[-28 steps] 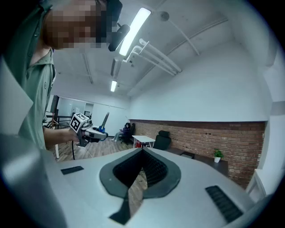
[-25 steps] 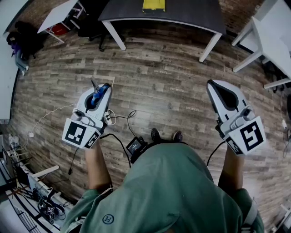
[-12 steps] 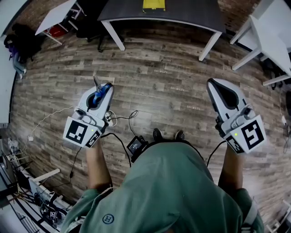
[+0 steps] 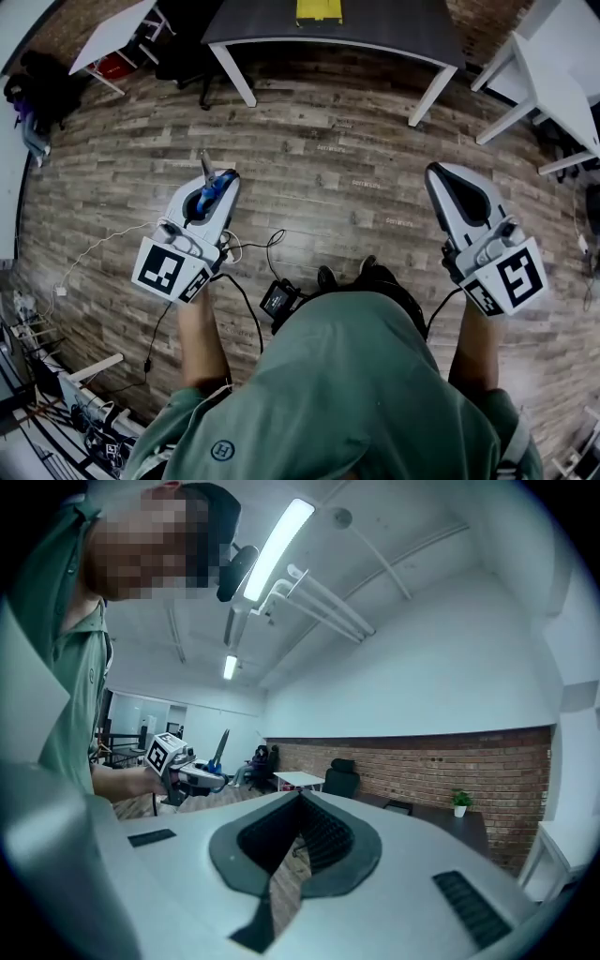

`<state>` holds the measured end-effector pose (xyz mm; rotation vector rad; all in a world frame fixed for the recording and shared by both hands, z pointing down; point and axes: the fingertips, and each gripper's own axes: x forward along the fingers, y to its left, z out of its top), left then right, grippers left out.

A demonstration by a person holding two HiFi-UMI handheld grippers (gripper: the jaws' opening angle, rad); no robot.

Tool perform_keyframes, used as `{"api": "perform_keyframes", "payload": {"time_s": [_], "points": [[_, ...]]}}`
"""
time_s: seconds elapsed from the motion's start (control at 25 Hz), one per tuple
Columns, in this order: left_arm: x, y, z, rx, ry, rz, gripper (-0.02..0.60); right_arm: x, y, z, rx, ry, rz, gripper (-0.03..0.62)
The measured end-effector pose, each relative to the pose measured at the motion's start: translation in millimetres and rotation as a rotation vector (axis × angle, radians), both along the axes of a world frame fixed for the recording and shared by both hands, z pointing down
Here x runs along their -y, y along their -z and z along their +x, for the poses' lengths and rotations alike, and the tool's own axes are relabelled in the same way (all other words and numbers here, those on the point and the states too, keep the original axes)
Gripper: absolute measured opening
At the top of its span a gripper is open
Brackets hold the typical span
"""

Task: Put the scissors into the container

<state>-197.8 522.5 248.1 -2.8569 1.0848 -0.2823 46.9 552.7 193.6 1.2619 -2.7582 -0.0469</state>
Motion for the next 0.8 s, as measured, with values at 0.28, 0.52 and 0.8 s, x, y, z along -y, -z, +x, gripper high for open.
{"api": "perform_keyframes", "payload": {"time_s": [0.28, 0.52, 0.8], "points": [[16.6, -5.2, 2.7, -0.002, 0.004, -0.016, 0.021, 19.5, -2.2, 1.9, -0.002, 0.009, -0.009, 0.005], [40.3, -7.8, 10.5, 0.008, 0.011, -0.032, 0.021, 51.4, -5.0, 6.1, 0.012, 0.029, -0.014, 0.005], [81.0, -8.4, 34.0, 0.024, 0.023, -0.045, 0.021, 95.3, -10.9, 22.3, 0.027, 0.066, -0.028, 0.005]]}}
